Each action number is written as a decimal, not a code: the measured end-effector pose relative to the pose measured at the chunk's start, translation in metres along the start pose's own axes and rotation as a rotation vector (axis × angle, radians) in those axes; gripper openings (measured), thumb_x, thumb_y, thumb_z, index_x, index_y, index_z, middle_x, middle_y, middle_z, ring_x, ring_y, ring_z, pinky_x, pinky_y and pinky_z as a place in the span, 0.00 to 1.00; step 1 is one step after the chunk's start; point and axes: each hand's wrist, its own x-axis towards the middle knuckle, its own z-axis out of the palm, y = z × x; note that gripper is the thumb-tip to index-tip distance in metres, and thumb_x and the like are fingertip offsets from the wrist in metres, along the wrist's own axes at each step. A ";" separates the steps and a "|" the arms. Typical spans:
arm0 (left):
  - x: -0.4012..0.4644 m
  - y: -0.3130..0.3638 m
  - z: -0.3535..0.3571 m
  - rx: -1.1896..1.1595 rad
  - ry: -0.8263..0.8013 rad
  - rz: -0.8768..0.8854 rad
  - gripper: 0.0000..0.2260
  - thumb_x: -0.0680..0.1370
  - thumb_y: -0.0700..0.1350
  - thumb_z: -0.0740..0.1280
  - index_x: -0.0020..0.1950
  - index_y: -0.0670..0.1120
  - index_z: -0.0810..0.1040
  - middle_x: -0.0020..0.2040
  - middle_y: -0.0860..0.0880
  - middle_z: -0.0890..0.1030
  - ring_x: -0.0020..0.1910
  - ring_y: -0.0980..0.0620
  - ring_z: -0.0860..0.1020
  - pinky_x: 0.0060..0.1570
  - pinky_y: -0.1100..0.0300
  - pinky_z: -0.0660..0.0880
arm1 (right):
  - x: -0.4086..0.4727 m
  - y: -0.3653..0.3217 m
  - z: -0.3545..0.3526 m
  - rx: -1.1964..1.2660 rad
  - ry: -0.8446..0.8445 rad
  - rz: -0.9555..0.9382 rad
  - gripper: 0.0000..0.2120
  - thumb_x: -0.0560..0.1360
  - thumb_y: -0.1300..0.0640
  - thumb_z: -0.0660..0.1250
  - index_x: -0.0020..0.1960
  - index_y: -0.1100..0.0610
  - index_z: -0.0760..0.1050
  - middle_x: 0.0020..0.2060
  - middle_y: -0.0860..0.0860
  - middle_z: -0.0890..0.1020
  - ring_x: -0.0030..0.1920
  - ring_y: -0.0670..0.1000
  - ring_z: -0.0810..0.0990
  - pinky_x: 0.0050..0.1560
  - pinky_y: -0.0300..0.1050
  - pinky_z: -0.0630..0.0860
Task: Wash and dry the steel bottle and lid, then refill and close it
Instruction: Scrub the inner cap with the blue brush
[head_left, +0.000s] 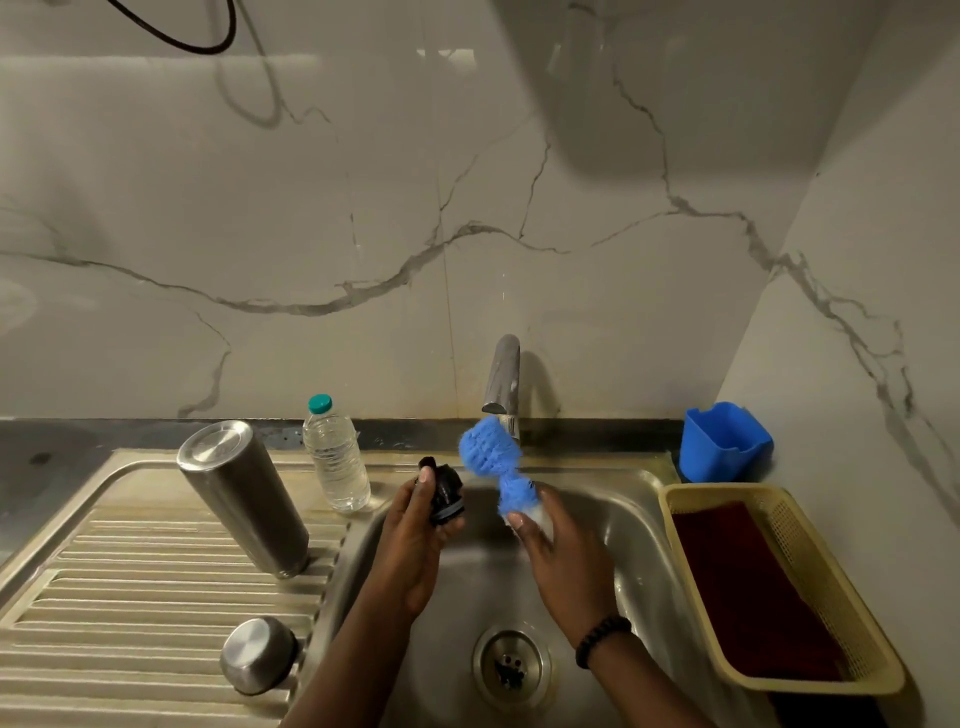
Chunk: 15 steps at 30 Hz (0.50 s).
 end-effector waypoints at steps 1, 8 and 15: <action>0.000 0.002 0.000 -0.001 -0.011 0.000 0.16 0.82 0.50 0.61 0.63 0.41 0.76 0.59 0.40 0.81 0.55 0.45 0.81 0.50 0.53 0.80 | -0.001 -0.002 0.000 0.025 -0.019 -0.018 0.21 0.76 0.38 0.59 0.67 0.43 0.69 0.52 0.38 0.80 0.50 0.37 0.79 0.48 0.33 0.75; -0.004 0.001 0.003 -0.071 0.031 -0.090 0.21 0.85 0.53 0.53 0.70 0.40 0.72 0.63 0.35 0.79 0.60 0.40 0.79 0.55 0.48 0.77 | -0.001 -0.004 0.004 -0.012 0.002 -0.023 0.18 0.78 0.41 0.61 0.66 0.44 0.70 0.52 0.40 0.81 0.50 0.40 0.79 0.49 0.40 0.78; -0.004 0.000 0.002 0.049 -0.005 -0.008 0.20 0.75 0.50 0.67 0.64 0.42 0.76 0.60 0.38 0.80 0.57 0.44 0.79 0.55 0.50 0.75 | -0.002 -0.004 -0.004 -0.002 -0.029 -0.002 0.16 0.79 0.45 0.62 0.66 0.42 0.69 0.48 0.35 0.77 0.45 0.35 0.76 0.42 0.26 0.70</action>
